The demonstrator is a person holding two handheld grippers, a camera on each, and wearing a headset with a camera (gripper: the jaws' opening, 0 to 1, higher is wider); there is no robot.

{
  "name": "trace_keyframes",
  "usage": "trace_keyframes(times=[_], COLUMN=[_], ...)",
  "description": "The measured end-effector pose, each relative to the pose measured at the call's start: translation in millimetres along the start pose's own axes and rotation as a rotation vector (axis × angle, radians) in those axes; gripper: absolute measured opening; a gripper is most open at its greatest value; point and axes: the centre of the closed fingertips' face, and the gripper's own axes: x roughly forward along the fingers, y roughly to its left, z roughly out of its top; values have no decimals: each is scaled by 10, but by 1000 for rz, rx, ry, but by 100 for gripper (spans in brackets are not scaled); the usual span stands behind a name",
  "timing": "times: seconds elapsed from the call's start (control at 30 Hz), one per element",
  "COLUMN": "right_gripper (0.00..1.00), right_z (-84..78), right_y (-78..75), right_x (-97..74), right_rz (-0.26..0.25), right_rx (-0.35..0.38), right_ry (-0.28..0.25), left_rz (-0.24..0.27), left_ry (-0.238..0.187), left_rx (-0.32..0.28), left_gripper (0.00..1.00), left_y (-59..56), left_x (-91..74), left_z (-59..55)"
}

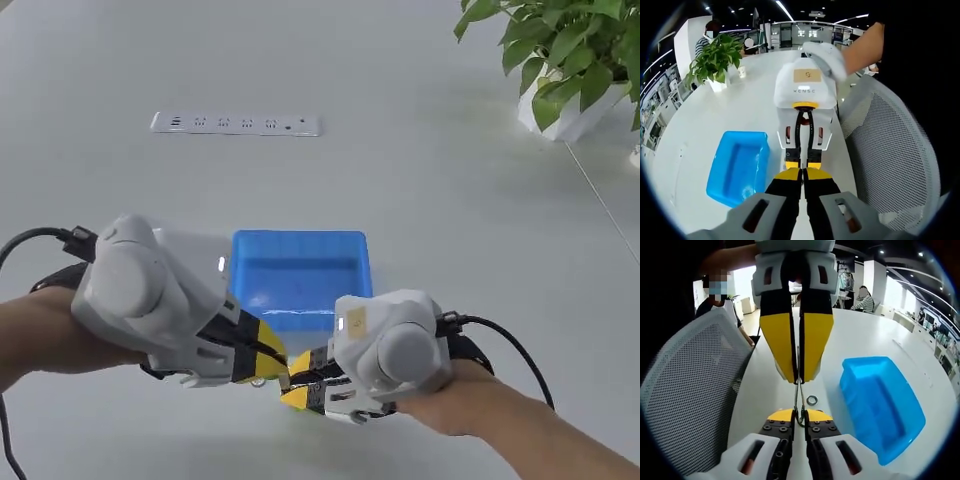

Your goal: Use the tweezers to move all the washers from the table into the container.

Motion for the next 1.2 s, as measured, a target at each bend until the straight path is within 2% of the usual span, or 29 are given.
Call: trace_keyframes(times=[0.37,0.53,0.77,1.07,1.2], right_gripper=[7,7,7,7,7], right_z=[6,14,19,25,63], right_y=[-1,5,28,54,43], right_x=[2,4,0,-30,-84], right_rz=[-4,-4,1,4,-2], right_rx=[1,4,7,6,4], right_ry=[-14,-25,-31,-31,-36], left_rz=[2,9,27,73,92], left_ry=[5,2,-25,-52,-79], left_rx=[16,6,-28,-93,-133], left_gripper=[6,6,16,28,36], left_y=[-11,-4,2,7,-12], left_x=[4,-10,-82,-238,-288], left_z=[5,-4,8,-97,-130])
